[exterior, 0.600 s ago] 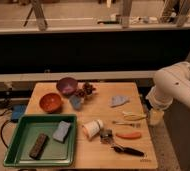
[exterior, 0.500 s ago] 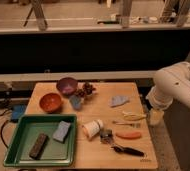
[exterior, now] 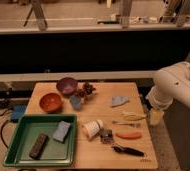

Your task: Wipe table surface with eraser

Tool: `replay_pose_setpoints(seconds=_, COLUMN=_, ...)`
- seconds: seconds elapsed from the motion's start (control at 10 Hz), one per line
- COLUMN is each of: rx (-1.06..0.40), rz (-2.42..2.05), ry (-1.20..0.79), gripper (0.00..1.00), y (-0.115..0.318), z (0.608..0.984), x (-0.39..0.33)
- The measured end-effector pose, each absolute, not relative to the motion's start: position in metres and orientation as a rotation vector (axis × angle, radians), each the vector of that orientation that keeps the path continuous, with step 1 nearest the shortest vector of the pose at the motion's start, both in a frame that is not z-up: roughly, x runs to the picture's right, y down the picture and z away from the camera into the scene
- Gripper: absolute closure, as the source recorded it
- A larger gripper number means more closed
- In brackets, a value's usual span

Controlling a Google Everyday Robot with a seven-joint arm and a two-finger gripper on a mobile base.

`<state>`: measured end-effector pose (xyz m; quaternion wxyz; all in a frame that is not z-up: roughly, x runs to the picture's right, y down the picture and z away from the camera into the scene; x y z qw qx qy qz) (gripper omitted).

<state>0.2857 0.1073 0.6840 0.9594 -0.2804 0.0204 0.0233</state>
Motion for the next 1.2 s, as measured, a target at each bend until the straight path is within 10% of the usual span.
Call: replay_pose_setpoints(seconds=1.2, rx=-0.555, rz=0.111, ry=0.045, gripper=0.20, y=0.110, z=0.689, x=0.316)
